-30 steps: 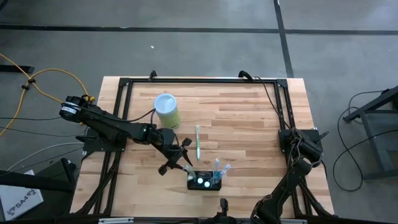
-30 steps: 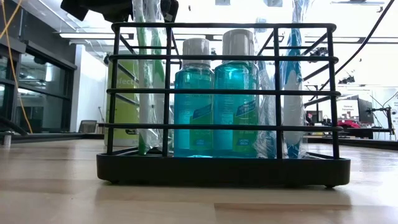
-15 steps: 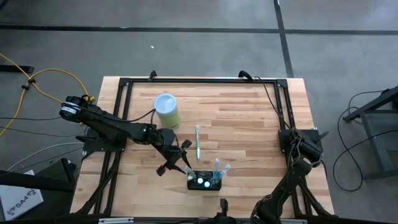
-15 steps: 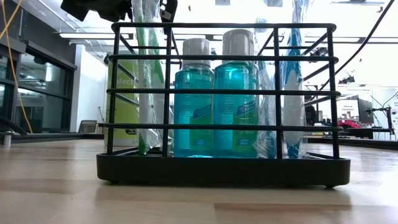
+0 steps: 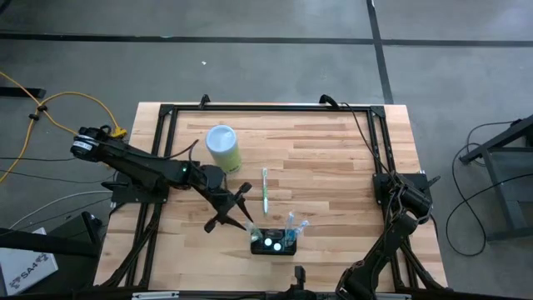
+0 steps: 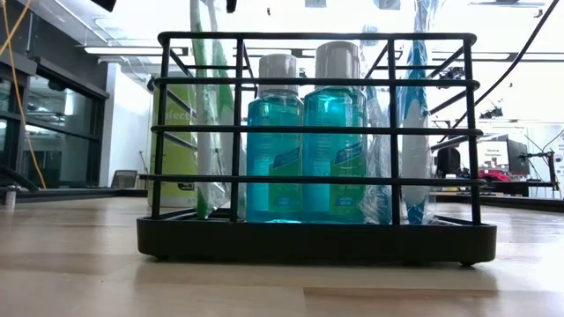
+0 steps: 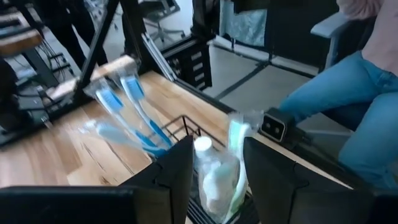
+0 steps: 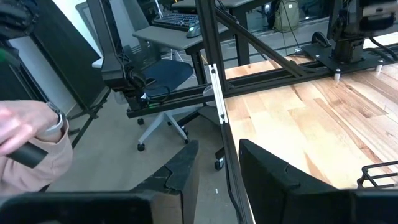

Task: Pick & Place toothbrushing station
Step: Put the bottom green toothbrush into the mesh organizer, then put the green toothbrush into the mesh organizer

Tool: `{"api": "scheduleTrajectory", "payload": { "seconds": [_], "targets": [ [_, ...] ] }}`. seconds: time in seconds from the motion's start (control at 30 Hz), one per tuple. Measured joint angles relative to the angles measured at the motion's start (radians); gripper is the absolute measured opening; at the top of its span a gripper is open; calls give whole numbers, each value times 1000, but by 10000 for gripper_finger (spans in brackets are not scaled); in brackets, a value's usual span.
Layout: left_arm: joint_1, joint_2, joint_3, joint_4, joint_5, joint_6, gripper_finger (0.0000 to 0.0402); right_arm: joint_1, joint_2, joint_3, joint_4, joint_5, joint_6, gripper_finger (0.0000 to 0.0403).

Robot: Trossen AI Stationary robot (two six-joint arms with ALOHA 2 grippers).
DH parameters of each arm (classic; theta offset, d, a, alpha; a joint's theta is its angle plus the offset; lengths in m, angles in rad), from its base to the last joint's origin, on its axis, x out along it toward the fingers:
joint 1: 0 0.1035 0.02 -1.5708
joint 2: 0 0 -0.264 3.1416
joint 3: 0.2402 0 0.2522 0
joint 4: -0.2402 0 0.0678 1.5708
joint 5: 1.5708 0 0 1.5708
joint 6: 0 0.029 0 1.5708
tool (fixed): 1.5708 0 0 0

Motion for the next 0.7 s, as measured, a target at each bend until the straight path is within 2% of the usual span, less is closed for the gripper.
{"api": "scheduleTrajectory", "payload": {
  "seconds": [0.57,0.63,0.7],
  "targets": [
    [0,-115,0,-1,-6,-4,136,0,0,0,0,0,0,104],
    [0,-135,0,-3,-52,-34,136,0,0,0,-5,0,0,104],
    [0,-160,0,-3,-146,-90,136,0,0,0,-19,0,16,104]
  ]
}}
